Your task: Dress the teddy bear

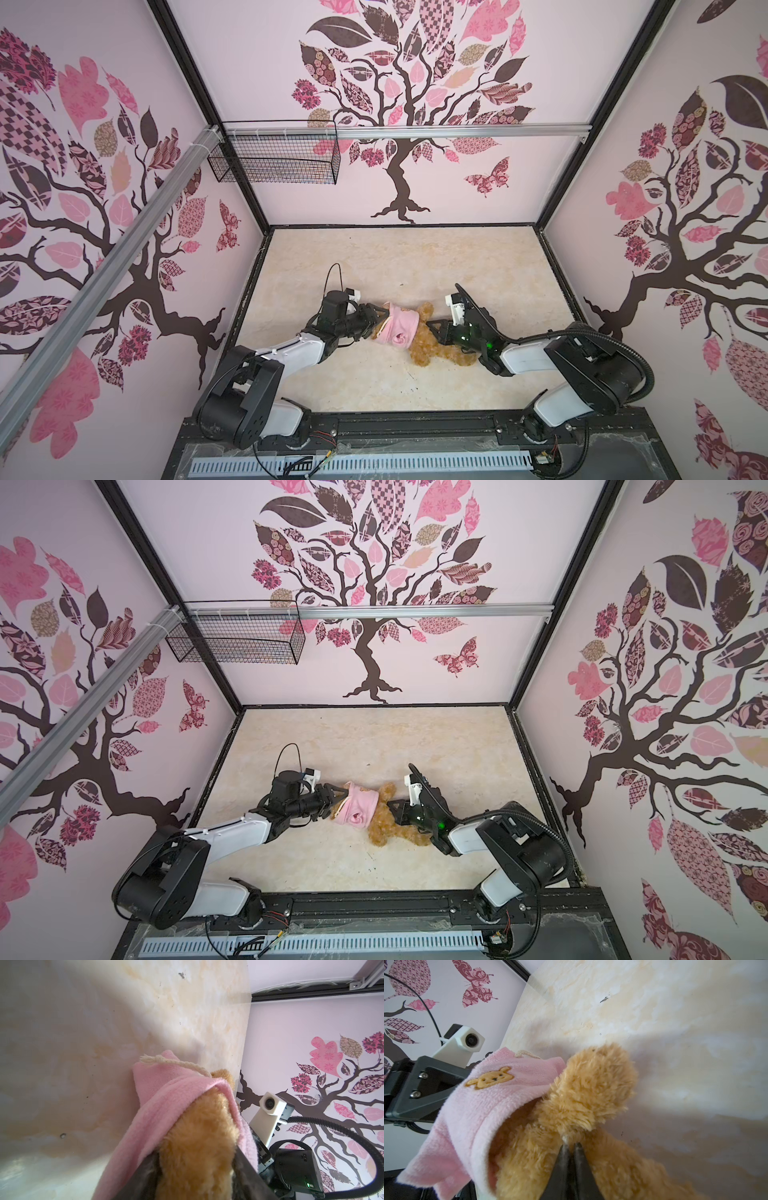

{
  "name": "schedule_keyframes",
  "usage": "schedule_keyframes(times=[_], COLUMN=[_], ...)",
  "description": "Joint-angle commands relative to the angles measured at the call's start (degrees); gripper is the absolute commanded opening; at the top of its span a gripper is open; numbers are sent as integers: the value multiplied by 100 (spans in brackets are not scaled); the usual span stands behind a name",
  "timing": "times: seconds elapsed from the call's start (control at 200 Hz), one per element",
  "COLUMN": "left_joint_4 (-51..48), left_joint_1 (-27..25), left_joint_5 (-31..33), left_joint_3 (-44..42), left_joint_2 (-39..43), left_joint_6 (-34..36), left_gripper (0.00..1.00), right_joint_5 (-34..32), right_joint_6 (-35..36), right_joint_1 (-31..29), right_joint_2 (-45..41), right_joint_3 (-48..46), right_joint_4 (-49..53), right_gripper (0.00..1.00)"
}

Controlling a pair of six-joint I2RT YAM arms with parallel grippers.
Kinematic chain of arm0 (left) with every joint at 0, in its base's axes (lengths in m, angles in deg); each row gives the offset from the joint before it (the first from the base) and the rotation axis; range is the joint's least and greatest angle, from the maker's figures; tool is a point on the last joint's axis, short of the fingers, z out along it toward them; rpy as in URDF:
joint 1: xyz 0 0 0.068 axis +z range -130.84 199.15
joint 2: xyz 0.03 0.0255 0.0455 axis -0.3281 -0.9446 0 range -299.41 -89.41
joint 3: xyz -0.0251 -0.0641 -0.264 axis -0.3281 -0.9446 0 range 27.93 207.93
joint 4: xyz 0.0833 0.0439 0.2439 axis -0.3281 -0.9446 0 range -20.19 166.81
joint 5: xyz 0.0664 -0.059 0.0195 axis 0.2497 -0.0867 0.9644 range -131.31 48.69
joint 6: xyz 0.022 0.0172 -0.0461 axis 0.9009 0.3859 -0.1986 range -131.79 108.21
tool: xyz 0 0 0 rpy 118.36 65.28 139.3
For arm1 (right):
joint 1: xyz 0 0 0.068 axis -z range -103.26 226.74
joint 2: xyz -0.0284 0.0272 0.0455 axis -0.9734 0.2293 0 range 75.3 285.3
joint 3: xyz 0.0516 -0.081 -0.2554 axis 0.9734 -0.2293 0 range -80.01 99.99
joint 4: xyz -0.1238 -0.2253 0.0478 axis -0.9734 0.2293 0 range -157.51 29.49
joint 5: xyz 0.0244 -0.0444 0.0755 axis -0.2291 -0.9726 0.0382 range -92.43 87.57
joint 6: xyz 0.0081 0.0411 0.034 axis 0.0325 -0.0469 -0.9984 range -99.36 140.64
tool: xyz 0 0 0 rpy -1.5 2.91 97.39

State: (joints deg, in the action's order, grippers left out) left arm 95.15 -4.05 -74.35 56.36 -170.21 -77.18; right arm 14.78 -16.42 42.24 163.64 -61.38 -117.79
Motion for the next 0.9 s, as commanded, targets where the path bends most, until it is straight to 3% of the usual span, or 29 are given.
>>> schedule_keyframes(times=[0.0, 0.055, 0.15, 0.295, 0.415, 0.52, 0.67, 0.755, 0.825, 0.895], left_joint_4=[-16, 82, 215, 340, 590, 802, 909, 931, 1000, 1176], left_joint_1=[-9, -13, -18, -18, -40, -186, -469, -558, -606, -626], left_joint_5=[-352, -463, -708, -818, -626, -281, -11, 19, -44, -119], left_joint_3=[277, 321, 461, 576, 533, 410, 286, 275, 269, 236], left_joint_2=[-259, -398, -593, -436, 213, 1007, 1857, 2041, 2058, 2035], left_joint_6=[-228, -313, -234, 384, 1167, 2078, 3352, 3717, 3862, 3875], left_gripper=[50, 46, 32, 0, 0, 0, 0, 0, 0, 0], right_joint_5=[-5, -8, -15, -374, -405, 651, 2139, 2885, 3093, 3004], right_joint_6=[165, 183, 242, 741, 1313, 1181, 294, -621, -1117, -911], right_joint_1=[-83, -88, -92, -66, 157, 762, 1202, 1187, 1067, 786], right_joint_2=[149, 148, 46, -763, -1811, -2572, -3171, -3093, -2995, -2950], right_joint_3=[-88, -68, -19, 210, 497, 580, 557, 451, 391, 532], right_joint_4=[328, 335, 436, 1483, 2672, 3002, 2408, 1273, 532, 712], right_gripper=[11, 11, 15, 31, 40, 45, 50, 51, 51, 50])
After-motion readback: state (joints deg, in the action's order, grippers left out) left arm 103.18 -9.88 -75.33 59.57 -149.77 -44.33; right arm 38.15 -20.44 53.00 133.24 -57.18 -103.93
